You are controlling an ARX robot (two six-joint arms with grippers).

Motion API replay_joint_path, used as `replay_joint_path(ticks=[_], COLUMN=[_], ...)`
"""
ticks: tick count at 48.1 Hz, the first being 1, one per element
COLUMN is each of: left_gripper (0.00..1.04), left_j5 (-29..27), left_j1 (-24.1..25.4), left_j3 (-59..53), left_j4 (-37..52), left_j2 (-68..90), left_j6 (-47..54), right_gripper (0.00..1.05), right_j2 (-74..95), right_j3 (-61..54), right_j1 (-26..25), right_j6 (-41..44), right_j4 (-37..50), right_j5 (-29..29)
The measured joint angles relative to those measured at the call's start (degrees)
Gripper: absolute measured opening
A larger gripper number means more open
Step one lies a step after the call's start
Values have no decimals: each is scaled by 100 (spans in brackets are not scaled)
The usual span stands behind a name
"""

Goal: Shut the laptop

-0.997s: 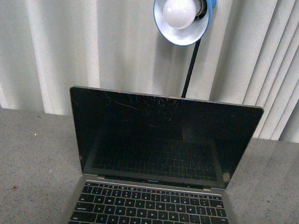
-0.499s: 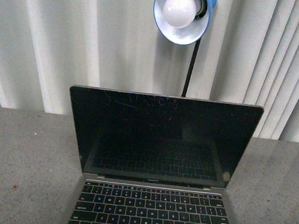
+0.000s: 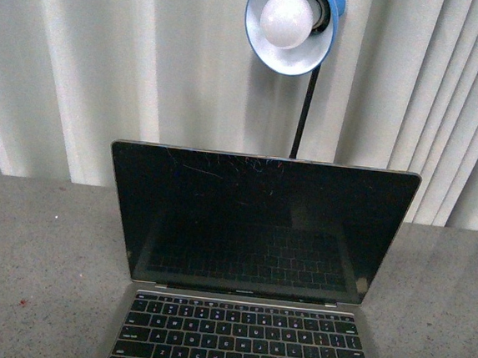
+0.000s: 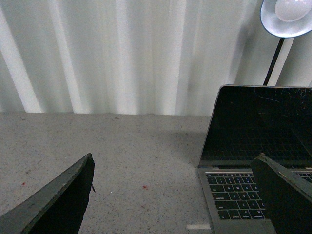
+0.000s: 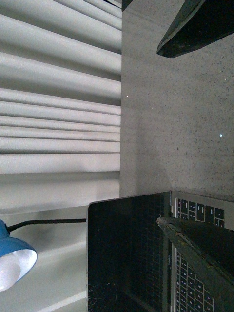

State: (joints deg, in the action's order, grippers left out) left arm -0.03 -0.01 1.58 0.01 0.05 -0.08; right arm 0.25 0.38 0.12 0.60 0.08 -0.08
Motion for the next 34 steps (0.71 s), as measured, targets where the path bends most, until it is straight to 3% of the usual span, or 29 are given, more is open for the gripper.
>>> replay_joint_path(ticks=[25,28,32,34], left_gripper=[98,98,98,98], left_j5=[2,0,-1906,-2426], left_j1=[0,0,-614,-737], left_j3=[2,2,323,334], left_j4=[0,0,-944,-916], left_j2=[0,0,789,1178], left_j6=[0,0,-693,-984], right_gripper=[97,97,97,97], right_j2=[0,153,885,1384], right_j3=[0,98,138,140], right_j1=[0,101,129,22], right_j6=[0,31,87,116], right_j4=[0,-308,46,608], right_j5=[0,393,560,348])
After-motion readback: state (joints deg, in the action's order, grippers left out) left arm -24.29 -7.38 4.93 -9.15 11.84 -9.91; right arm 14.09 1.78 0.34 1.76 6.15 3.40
